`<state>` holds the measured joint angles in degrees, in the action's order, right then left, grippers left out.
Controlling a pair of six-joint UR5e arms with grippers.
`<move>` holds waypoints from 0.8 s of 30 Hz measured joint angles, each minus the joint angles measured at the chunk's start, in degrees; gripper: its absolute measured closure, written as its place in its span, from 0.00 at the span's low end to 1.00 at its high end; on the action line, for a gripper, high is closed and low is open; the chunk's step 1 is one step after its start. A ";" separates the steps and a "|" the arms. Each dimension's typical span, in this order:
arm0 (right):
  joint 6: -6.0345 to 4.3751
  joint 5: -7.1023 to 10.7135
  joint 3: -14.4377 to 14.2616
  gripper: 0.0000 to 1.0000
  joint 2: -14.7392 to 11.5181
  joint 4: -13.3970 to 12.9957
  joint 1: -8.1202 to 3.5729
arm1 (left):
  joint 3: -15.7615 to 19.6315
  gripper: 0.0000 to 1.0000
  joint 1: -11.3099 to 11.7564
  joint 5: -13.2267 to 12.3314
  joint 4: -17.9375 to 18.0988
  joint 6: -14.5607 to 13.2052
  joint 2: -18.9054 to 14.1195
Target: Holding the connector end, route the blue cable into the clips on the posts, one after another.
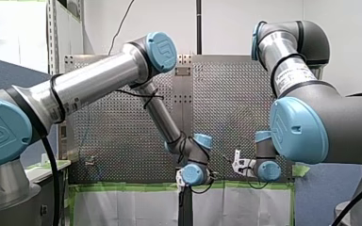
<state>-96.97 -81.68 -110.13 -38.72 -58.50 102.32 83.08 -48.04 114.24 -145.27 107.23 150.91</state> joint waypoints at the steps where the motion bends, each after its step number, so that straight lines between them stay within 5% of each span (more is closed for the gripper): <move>1: 0.37 0.42 0.06 1.00 0.07 0.11 -0.11 | -0.56 0.99 -0.07 0.28 -0.03 0.08 0.24; 5: 1.67 1.46 0.58 1.00 0.56 0.39 -0.58 | -2.84 0.99 -0.27 0.73 -0.23 0.89 1.54; 14: 2.48 1.84 1.70 1.00 1.26 1.20 -1.75 | -7.86 0.99 0.00 0.33 0.19 2.51 3.42; 24: 0.48 4.45 4.58 1.00 1.42 2.58 -3.93 | -13.27 0.99 0.26 1.80 -1.07 3.27 6.17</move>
<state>-96.49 -77.24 -105.55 -37.30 -55.92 98.39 69.81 -47.78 116.04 -146.34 110.50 157.08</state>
